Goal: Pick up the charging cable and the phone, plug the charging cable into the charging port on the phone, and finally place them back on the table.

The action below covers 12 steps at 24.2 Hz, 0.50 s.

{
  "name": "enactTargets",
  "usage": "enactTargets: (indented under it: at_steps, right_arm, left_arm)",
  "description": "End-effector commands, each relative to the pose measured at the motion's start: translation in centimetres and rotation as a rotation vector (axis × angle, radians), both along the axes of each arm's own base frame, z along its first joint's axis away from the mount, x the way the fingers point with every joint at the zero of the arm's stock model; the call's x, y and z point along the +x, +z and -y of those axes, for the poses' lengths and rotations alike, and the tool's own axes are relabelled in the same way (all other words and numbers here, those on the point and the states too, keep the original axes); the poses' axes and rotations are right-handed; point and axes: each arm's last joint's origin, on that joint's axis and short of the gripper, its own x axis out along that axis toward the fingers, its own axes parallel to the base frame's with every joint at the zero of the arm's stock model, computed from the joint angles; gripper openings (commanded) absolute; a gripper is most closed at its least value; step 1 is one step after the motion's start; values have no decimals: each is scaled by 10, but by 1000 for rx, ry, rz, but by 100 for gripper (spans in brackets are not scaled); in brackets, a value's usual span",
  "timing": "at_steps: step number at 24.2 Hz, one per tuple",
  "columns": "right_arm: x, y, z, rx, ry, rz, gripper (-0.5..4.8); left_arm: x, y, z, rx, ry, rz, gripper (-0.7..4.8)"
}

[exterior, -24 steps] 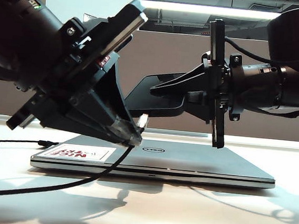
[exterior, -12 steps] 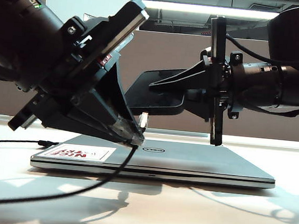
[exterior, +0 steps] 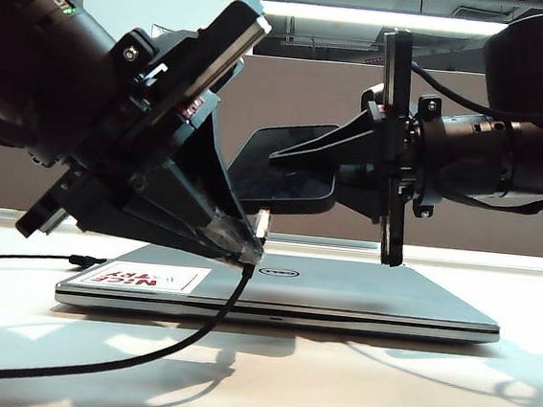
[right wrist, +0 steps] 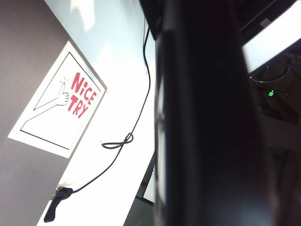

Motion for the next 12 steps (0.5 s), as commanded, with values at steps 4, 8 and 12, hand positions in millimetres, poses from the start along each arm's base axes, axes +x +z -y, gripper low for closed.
enactTargets:
  at_steps: [4,8,12]
  right_arm:
    - [-1,4,-2,11,26,17,-2]
    - [-1,4,-2,14,26,10,-2]
    - [-1,5,-2,19,32,19,-2]
  left_arm:
    - [4,8,2,-47,25,52,-6]
    - [4,8,2,-47,25,52,-6]
    - [4,8,2,-47,25,52,-6]
